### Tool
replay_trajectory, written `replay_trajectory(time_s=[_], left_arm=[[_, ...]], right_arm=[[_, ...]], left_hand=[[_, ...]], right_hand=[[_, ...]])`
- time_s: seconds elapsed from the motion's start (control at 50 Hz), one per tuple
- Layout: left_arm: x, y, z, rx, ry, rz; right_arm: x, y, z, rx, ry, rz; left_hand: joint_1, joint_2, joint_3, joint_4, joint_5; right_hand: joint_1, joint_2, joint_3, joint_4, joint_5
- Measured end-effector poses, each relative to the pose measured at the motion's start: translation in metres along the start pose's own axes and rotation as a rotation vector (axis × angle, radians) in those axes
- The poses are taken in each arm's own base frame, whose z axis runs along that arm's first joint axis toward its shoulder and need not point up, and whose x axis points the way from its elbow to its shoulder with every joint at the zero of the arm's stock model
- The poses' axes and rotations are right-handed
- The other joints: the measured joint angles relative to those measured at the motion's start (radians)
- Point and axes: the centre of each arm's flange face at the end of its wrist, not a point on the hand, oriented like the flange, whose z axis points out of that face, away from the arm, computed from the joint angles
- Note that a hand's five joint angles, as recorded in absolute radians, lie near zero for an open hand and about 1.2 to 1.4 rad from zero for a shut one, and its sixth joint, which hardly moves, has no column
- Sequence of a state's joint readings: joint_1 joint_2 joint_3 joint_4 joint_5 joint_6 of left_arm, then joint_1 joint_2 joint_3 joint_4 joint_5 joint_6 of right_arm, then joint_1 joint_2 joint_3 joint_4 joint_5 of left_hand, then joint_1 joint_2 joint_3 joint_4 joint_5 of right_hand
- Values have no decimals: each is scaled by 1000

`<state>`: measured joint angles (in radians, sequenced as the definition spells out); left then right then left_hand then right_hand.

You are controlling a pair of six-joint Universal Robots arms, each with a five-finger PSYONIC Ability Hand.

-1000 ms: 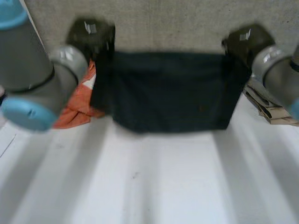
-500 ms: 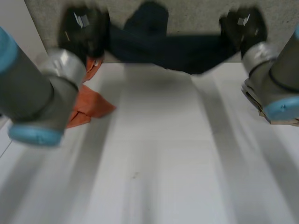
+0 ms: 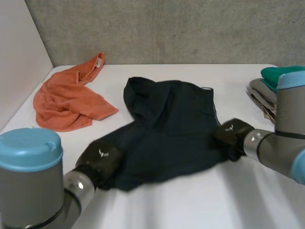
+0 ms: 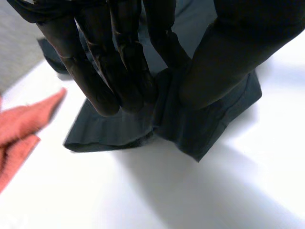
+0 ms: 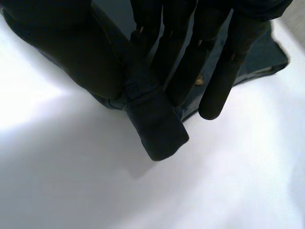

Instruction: Fold the laundry.

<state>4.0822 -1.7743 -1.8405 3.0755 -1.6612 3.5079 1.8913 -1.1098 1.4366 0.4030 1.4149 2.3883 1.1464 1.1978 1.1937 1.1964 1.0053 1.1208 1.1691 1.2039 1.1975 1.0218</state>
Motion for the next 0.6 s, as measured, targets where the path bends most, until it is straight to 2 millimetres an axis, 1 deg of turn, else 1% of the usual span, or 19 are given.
replay_trajectory(time_s=[0.08,0.1,0.14,0.18,0.2,0.22,0.24,0.26,0.28,0.3,0.34,0.38,0.42,0.46,0.5,0.52,0.54,0.58,0.6], left_arm=[[7,6,-22,-75,53,29],[9,8,-29,-105,74,40],[12,10,-37,-136,98,53],[14,10,-41,-150,117,64],[14,9,-42,-150,122,67],[15,8,-43,-148,127,71],[15,5,-43,-135,134,79],[15,2,-42,-118,138,87],[15,1,-42,-112,139,89],[14,-6,-40,-75,141,103],[12,-14,-36,-26,138,119],[8,-27,-30,41,129,138],[2,-43,-17,129,111,157],[-3,-53,-7,184,101,169],[-10,-68,12,261,89,185],[-11,-70,14,270,88,186],[-18,-80,33,321,85,197],[-22,-87,48,356,87,206],[-26,-92,63,380,91,214]], right_arm=[[-5,8,-24,-101,-56,-65],[-8,11,-32,-136,-81,-98],[-11,15,-40,-165,-106,-133],[-14,20,-45,-184,-126,-167],[-15,21,-46,-186,-128,-173],[-16,22,-46,-188,-132,-181],[-17,24,-46,-188,-132,-189],[-17,25,-45,-186,-130,-192],[-17,26,-44,-185,-128,-194],[-17,27,-42,-180,-120,-195],[-17,29,-39,-173,-106,-192],[-16,30,-36,-166,-94,-189],[-14,32,-32,-155,-74,-182],[-14,34,-30,-149,-64,-177],[-14,36,-28,-141,-53,-169],[-14,36,-27,-139,-52,-167],[-15,37,-26,-135,-47,-160],[-16,39,-25,-130,-43,-152],[-18,40,-24,-127,-41,-146]], left_hand=[[0,0,0,0,0],[0,0,0,0,0],[-8,-17,-11,-12,-10],[-300,-347,-320,-323,-313],[-453,-476,-446,-452,-441],[-557,-541,-532,-540,-527],[-804,-767,-755,-769,-754],[-941,-929,-918,-933,-904],[-941,-929,-918,-933,-904],[-957,-981,-974,-986,-956],[-957,-992,-982,-994,-962],[-957,-993,-982,-994,-962],[-957,-993,-982,-994,-962],[-953,-991,-981,-993,-962],[-848,-906,-906,-906,-885],[-838,-898,-898,-897,-877],[-812,-878,-876,-873,-855],[-760,-820,-820,-817,-799],[-749,-807,-807,-805,-787]], right_hand=[[0,0,0,0,0],[0,0,0,0,0],[0,0,0,0,0],[0,0,0,0,0],[0,0,0,0,0],[0,0,0,0,0],[0,0,0,0,0],[0,0,0,0,0],[0,0,0,0,0],[0,0,0,0,0],[0,0,0,0,0],[0,0,0,0,0],[0,0,0,0,0],[0,0,0,0,0],[0,0,0,0,0],[0,0,0,0,0],[0,0,0,0,0],[0,0,0,0,0],[0,0,0,0,0]])
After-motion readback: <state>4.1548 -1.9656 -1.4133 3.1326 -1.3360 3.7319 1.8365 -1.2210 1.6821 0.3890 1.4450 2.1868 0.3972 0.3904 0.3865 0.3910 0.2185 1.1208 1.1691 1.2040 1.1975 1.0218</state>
